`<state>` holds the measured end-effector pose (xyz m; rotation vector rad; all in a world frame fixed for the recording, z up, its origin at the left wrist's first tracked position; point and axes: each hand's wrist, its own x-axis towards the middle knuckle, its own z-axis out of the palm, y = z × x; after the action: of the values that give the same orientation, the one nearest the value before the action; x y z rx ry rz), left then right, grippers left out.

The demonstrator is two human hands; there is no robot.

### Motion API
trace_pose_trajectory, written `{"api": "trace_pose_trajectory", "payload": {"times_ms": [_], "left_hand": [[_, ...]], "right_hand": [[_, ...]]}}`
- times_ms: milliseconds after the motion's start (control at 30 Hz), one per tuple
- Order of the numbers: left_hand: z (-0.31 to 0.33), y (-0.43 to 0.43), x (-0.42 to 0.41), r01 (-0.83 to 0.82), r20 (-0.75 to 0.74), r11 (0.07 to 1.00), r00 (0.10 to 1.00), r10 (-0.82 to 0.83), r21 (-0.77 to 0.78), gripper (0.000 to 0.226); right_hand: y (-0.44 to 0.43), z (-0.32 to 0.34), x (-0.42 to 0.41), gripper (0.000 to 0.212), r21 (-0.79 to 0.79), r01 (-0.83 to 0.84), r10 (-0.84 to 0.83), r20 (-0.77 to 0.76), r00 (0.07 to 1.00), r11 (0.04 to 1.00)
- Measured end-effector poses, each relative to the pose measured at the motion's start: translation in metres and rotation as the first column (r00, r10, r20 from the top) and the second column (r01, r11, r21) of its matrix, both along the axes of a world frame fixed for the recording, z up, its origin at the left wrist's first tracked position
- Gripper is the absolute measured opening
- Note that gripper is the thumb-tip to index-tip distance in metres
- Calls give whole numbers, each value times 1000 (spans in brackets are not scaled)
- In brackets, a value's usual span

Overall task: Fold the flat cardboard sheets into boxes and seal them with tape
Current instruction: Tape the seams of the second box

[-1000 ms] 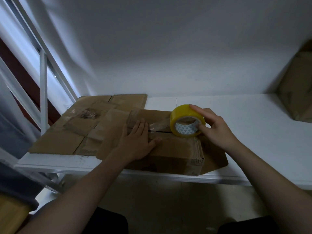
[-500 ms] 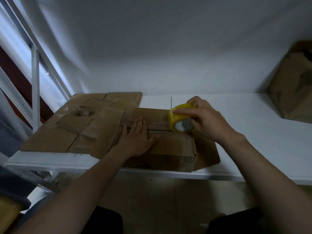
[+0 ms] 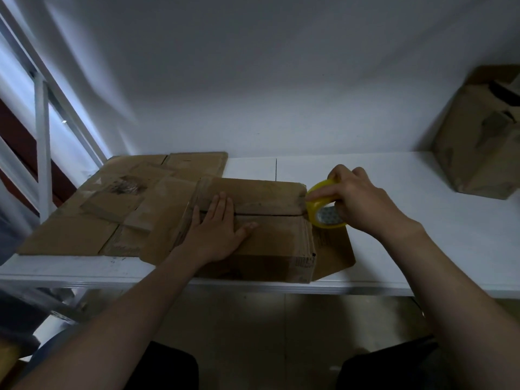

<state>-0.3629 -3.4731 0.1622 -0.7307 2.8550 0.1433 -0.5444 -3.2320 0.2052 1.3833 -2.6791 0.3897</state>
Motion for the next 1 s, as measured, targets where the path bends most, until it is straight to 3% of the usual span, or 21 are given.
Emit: {"api": "trace_pose_trajectory", "payload": {"times_ms": [300, 533, 800, 1000], "left_hand": [[-2, 0, 1, -3, -25, 1000, 1000, 3, -20, 108], [7, 10, -4, -27, -2, 999, 1000, 27, -47, 108], [3, 91, -44, 172, -6, 985, 985, -172, 24, 119], [3, 105, -67, 236, -45, 971, 971, -234, 27, 106]], "right_hand": [[2, -19, -2, 59, 62, -10, 4, 100, 995, 998], [-2, -33, -2, 65, 62, 6, -15, 138, 990, 998], [-1, -34, -1, 67, 71, 38, -47, 122, 991, 997], [0, -32, 1, 65, 49, 58, -63, 90, 994, 997]]}}
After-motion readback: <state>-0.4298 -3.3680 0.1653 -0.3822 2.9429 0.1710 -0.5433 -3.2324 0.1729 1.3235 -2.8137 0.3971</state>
